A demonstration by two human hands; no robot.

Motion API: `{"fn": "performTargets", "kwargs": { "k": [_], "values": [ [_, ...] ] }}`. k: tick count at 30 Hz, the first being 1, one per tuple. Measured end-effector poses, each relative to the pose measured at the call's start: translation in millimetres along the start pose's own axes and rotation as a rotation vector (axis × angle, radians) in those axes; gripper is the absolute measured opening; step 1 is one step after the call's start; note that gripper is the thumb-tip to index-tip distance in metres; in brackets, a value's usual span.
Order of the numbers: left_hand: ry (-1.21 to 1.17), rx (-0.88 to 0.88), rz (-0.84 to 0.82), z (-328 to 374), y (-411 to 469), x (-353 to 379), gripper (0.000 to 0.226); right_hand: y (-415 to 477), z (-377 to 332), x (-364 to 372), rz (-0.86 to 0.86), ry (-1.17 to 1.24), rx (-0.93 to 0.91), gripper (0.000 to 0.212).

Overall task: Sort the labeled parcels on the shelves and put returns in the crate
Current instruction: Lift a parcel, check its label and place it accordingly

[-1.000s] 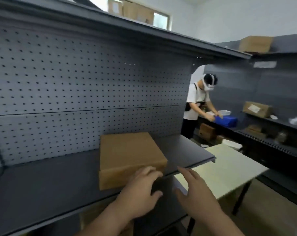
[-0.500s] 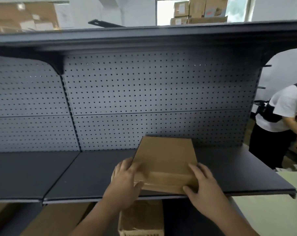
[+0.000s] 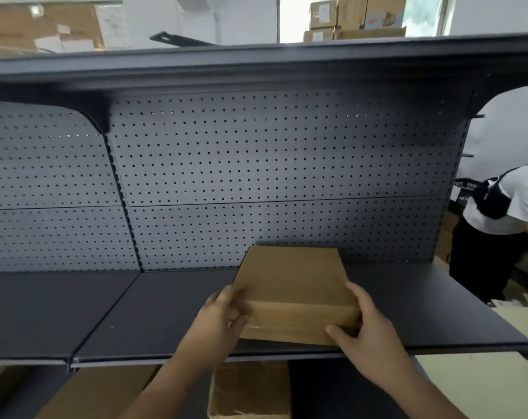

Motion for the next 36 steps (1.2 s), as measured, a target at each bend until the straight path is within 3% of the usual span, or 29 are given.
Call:
{"fn": "performTargets", "kwargs": {
  "k": [7,13,17,24,36],
  "values": [
    [-0.146,0.052,0.199,15.5,1.7,-70.1,0.053,6.0,-60.9,-22.0,0.163,0.173,-0.155,0.072],
    [-0.271,0.042,0.202,26.8,10.4,-118.3,0.075,23.1,-104.7,-38.2,0.148,0.217,-0.237,0.063],
    [-0.287,0.040,0.205,19.4,17.6,-118.0,0.063,29.5,-103.3,-34.5,0.160,0.221,-0.258,0.065],
    [-0.328,0.055,0.220,20.7,20.7,-111.2,0.059,36.6,-87.5,-26.6,0.131,0.221,-0.248,0.080],
    [-0.363,0.003,0.190,16.4,37.5,-99.7,0.058,48.5,-88.1,-37.7,0.187,0.324,-0.323,0.069]
  ]
}}
Point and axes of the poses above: each hand's wrist, its own y-axis towards the middle knuckle, its own x-axis out of the palm, z = x × y, the point moved 7 cm from there along y, towards the middle knuckle, and after that the axes turned 14 degrees about y, right-handed, at the moved point
